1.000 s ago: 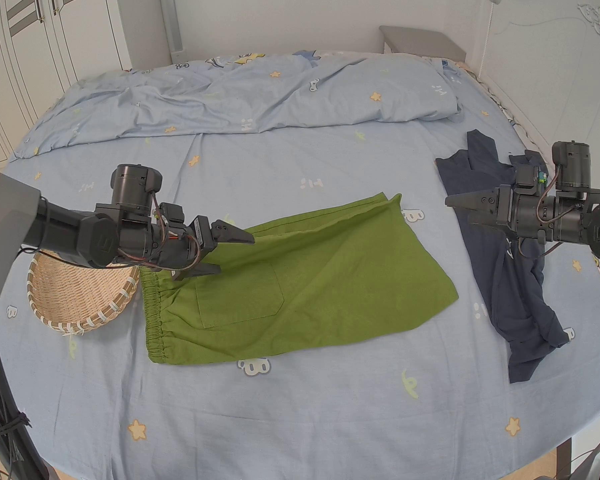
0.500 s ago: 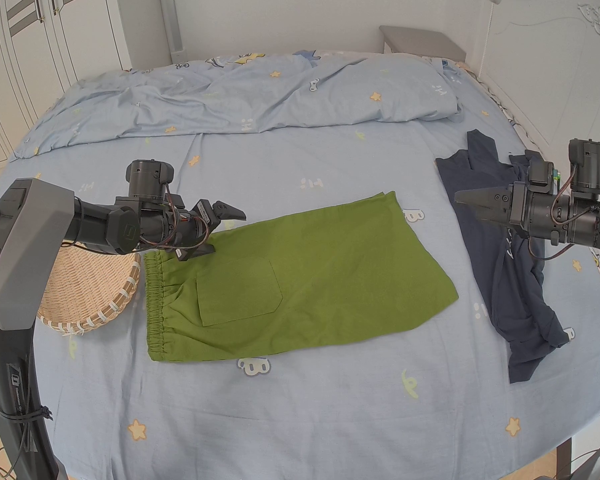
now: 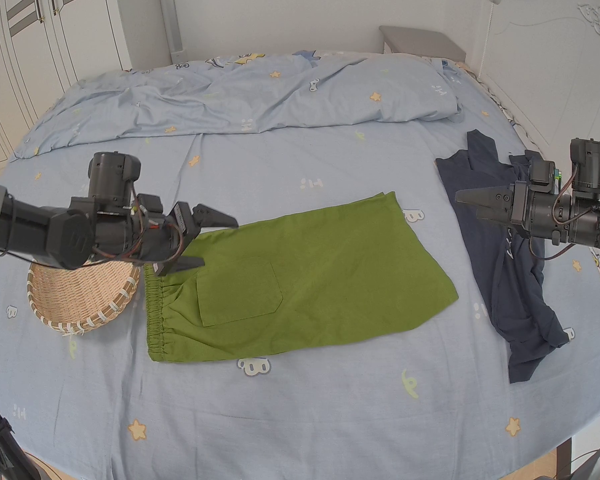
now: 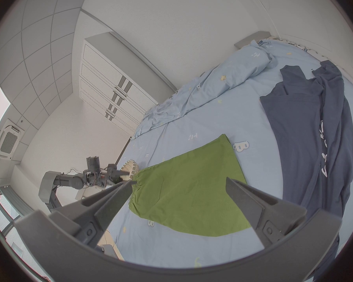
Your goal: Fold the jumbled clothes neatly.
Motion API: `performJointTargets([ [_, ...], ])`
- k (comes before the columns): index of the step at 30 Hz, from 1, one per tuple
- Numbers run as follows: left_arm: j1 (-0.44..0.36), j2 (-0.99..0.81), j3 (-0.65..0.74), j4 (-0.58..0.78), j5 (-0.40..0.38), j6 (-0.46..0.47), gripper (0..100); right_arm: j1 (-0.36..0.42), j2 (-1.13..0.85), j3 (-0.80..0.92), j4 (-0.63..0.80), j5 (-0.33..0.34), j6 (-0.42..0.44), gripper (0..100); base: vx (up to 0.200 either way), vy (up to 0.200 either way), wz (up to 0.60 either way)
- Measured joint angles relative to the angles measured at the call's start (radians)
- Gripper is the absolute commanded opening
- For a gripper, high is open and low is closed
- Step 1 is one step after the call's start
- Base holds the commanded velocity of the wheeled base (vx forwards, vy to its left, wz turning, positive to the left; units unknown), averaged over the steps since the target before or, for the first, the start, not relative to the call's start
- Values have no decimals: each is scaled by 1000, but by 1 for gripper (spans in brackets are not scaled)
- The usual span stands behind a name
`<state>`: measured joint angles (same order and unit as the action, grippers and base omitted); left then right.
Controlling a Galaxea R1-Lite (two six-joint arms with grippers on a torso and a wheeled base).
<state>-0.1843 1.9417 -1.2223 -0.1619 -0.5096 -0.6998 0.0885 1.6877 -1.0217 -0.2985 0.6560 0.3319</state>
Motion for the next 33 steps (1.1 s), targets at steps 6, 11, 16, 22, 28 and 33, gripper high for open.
performJointTargets([
  [6,46,-120,280,-74,-73,46,100,1,-6,6,0,8,0,100,0,0,0],
  [11,156,-190,529,-199,-250,176,100,2,-19,15,1,25,0,100,0,0,0],
  [16,306,-203,696,-306,-388,374,100,2,-36,33,1,35,0,100,0,0,0],
  [22,408,-190,727,-331,-428,440,100,1,-53,53,0,42,0,100,0,0,0],
  [28,409,-138,697,-348,-428,446,100,2,-61,60,0,43,0,100,0,0,0],
  [33,398,-77,659,-361,-427,448,100,1,-64,64,0,43,0,100,0,0,0],
])
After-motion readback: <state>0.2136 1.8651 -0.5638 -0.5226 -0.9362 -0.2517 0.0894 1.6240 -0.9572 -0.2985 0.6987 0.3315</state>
